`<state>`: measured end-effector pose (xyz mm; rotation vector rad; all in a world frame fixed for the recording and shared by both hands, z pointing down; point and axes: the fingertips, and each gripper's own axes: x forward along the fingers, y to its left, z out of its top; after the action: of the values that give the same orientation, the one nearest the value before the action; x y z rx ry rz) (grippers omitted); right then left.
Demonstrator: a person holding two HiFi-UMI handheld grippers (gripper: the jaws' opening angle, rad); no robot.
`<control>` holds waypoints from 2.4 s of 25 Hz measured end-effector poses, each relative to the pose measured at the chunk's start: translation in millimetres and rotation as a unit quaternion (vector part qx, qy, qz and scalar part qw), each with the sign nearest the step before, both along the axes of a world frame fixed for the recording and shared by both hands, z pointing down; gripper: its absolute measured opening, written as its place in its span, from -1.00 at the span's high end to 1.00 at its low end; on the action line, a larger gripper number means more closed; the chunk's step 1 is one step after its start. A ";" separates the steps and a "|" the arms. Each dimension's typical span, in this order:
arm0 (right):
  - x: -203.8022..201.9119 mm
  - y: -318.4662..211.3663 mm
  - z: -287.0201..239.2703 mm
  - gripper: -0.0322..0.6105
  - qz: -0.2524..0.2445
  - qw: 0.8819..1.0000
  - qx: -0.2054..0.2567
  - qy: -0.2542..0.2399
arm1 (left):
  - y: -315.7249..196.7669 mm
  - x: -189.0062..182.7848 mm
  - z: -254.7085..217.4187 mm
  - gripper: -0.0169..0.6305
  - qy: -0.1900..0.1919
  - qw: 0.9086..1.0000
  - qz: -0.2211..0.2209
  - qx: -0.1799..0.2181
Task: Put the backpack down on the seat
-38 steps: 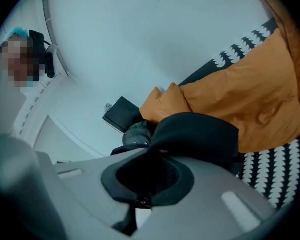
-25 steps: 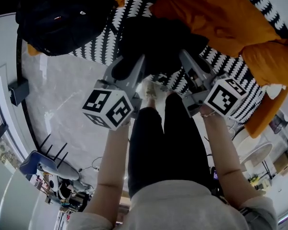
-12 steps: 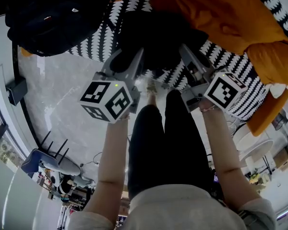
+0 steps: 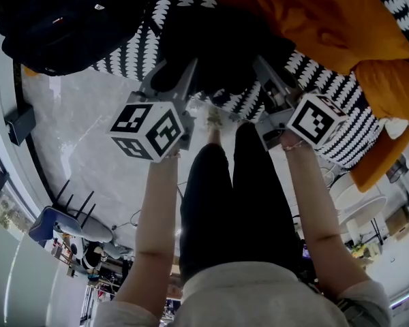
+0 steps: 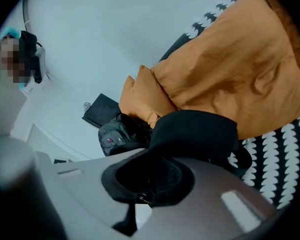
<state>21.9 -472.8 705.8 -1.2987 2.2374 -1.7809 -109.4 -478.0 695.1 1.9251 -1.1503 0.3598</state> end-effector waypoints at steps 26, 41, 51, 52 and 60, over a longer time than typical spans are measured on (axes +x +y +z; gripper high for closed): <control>-4.7 20.5 24.1 0.48 -0.023 0.999 -0.023 0.015 | 21.1 -30.7 50.6 -0.10 -0.082 0.994 -0.067 -0.037; -5.6 39.1 14.9 0.15 0.013 0.999 -0.036 0.033 | 41.1 -48.7 27.3 -0.24 -0.090 0.990 -0.107 -0.025; 13.0 65.6 16.4 0.14 0.058 0.995 -0.072 0.046 | 58.1 -41.3 3.2 -0.24 -0.073 0.993 -0.096 -0.010; 14.0 67.0 15.4 0.14 0.062 0.994 -0.072 0.046 | 58.9 -41.0 0.3 -0.24 -0.071 0.993 -0.095 -0.007; 23.1 76.7 2.0 0.14 0.086 0.993 -0.075 0.030 | 65.1 -32.8 -21.8 -0.24 -0.053 0.995 -0.083 0.005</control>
<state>44.9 -396.1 707.8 -1.5374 1.9816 -1.9027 -142.2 -412.9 673.4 1.8212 -1.3734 0.3692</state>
